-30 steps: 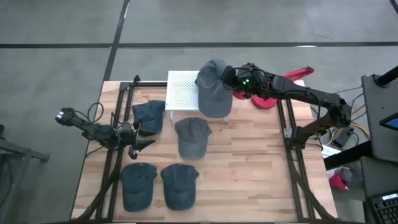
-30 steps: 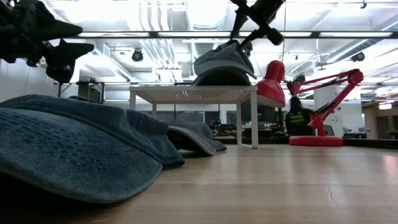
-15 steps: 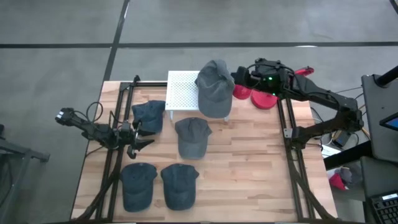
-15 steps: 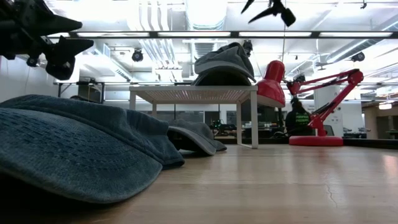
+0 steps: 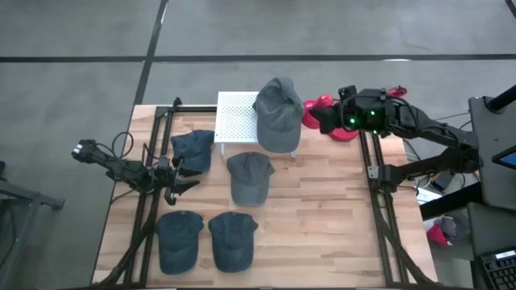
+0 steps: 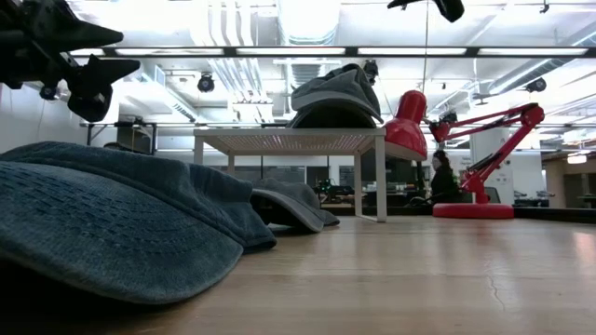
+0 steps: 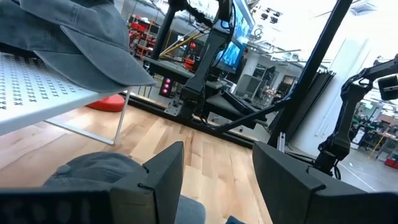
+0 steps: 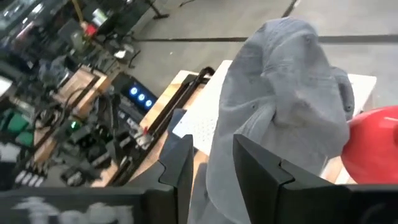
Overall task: Pick & Place hat
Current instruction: Stack the gray cap on top of the other gray cap on the shelf
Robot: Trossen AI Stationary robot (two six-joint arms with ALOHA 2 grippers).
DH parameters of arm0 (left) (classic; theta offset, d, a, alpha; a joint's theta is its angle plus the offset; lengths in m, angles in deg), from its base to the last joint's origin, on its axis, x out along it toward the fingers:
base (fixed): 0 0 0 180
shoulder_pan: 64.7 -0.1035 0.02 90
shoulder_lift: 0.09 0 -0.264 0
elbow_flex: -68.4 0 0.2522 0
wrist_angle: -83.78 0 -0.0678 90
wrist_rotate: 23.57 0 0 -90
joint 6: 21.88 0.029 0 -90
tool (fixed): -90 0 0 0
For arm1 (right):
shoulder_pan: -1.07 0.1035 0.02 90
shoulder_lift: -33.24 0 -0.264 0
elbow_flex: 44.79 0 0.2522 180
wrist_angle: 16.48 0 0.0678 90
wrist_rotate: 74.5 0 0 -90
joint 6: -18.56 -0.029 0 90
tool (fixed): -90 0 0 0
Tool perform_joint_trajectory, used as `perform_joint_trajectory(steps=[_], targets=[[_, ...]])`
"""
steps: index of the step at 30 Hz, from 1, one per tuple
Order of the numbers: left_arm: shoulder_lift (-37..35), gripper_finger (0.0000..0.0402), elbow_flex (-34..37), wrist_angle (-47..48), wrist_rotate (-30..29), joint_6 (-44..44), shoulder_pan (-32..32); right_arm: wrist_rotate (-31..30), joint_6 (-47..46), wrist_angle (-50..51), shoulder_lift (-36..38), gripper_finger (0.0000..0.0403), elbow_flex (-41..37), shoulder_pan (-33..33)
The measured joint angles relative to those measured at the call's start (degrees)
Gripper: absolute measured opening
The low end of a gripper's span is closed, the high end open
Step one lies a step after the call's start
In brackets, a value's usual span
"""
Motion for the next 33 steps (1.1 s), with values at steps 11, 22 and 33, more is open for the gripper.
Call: perform_joint_trajectory(steps=[11,22,33], targets=[[0.0,0.0195,0.0,-5.3,-0.9,-11.3,0.0,0.0,3.8,-2.4,6.3,0.0070,-7.2,4.6],[6.2,0.0195,-4.9,-8.6,-0.2,-10.0,0.0,3.1,10.7,-25.4,15.8,0.0031,-22.2,5.6],[27.2,0.0195,-20.1,-0.9,-6.4,-14.1,0.0,9.7,13.8,-30.7,27.0,0.0028,-32.4,5.6]])
